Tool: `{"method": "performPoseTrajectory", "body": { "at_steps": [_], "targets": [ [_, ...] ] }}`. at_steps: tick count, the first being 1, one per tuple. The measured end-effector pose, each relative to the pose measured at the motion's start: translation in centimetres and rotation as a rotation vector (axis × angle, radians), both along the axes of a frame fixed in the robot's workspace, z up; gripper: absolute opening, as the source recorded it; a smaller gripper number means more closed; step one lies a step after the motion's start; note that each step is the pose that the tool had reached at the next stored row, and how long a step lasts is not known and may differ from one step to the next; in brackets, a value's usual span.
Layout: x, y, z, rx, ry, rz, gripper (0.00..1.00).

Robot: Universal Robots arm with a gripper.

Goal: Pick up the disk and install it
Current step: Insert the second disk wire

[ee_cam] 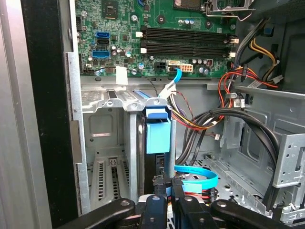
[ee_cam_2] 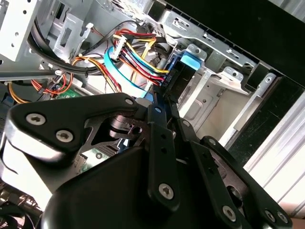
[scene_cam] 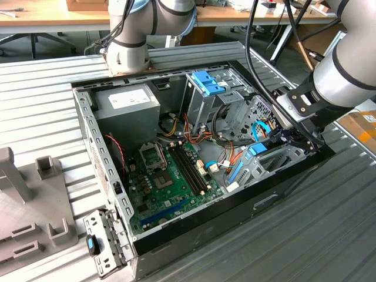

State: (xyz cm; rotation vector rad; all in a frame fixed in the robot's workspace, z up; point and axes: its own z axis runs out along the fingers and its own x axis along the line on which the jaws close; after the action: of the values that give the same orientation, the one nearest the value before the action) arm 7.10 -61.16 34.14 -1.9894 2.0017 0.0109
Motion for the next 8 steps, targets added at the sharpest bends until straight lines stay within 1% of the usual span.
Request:
{"method": "performPoseTrajectory", "body": {
  "at_steps": [1, 2, 8],
  "targets": [
    [-0.03, -0.17, 0.01, 0.0, -0.0016, 0.0, 0.17],
    [-0.06, -0.21, 0.01, -0.0001, -0.0022, 0.0, 0.17],
    [-0.09, -0.23, -0.04, 0.0001, -0.0024, 0.0, 0.17]
  ]
}}
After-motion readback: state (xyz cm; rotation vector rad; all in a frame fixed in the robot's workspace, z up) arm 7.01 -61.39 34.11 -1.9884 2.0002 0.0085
